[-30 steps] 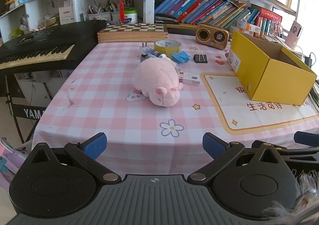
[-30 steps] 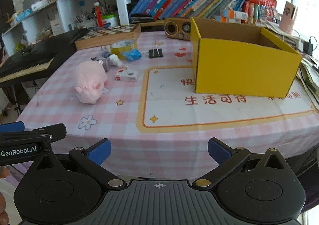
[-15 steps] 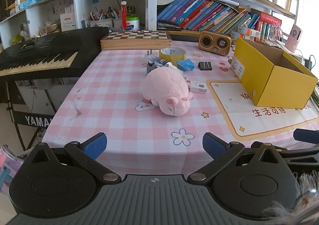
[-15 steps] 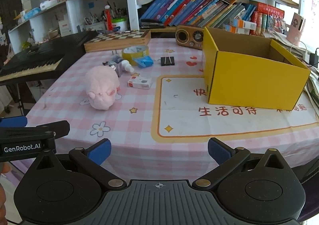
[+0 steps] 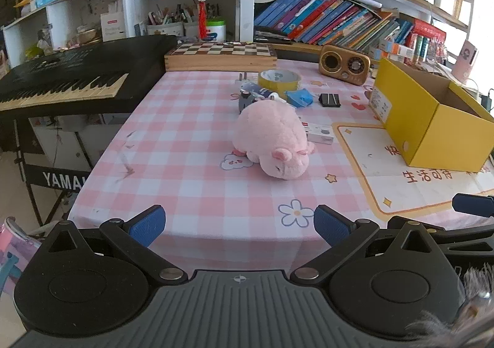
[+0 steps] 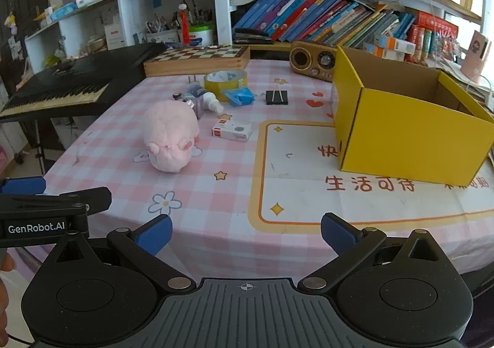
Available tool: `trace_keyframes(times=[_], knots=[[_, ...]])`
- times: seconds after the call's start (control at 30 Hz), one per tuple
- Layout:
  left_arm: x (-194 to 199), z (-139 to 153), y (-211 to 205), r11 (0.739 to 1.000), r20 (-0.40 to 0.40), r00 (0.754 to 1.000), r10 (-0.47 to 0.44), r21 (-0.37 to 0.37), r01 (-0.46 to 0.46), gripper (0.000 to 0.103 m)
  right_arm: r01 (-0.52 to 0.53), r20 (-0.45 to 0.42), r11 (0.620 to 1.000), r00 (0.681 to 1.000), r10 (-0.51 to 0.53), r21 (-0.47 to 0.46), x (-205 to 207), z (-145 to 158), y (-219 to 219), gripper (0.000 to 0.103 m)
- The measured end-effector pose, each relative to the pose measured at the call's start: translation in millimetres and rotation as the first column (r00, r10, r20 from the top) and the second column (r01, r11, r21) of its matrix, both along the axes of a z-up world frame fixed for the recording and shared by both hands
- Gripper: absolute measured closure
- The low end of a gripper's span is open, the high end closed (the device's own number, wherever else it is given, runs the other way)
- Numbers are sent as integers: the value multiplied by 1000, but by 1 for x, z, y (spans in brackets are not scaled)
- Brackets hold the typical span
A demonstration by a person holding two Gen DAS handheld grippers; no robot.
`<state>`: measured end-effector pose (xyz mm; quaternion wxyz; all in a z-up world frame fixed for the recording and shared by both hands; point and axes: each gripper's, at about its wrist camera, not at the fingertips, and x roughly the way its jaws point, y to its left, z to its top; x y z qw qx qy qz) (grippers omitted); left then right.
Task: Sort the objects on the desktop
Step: 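Close the left gripper on the pink plush pig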
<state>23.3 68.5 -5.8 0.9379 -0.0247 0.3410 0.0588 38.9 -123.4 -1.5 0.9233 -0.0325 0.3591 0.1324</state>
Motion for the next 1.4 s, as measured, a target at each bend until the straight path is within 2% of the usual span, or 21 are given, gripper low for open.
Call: trace_keyframes(times=[0.47,0.67,0.87,1.0,1.13,1.2,1.27,1.4], knots=[[45,-6,-3,997,-35,997,71,-19,-72,0,-124,1,992,992,124,-25,58,-4,-1,1],[71,-11,-10,996,-56,995,80,-25,-82,2,-182,7,983,983,182,-36,84,-7,-3,5],[95,-14,-7,991,-66,994,89,-91,-95,8,-216,-4,976,976,216,-37,111,-12,-5,9],[111,-9,-8,986,-28,999,45,-159,-49,8,-253,-20,966,967,253,-54,124,-18,-1,9],[135,-9,-21,994,-35,999,3,-109,-7,8,-300,-26,952,954,298,-68,137,-23,6,12],[150,-14,-24,996,-68,998,9,-83,-14,10,-317,-22,945,948,317,-82,144,-25,10,12],[161,-20,-21,996,-109,994,28,-80,-37,20,-330,-23,940,944,330,-89,152,-29,14,12],[174,-28,-15,995,-157,986,58,-71,-70,28,-351,-24,931,936,351,-103,168,-37,21,12]])
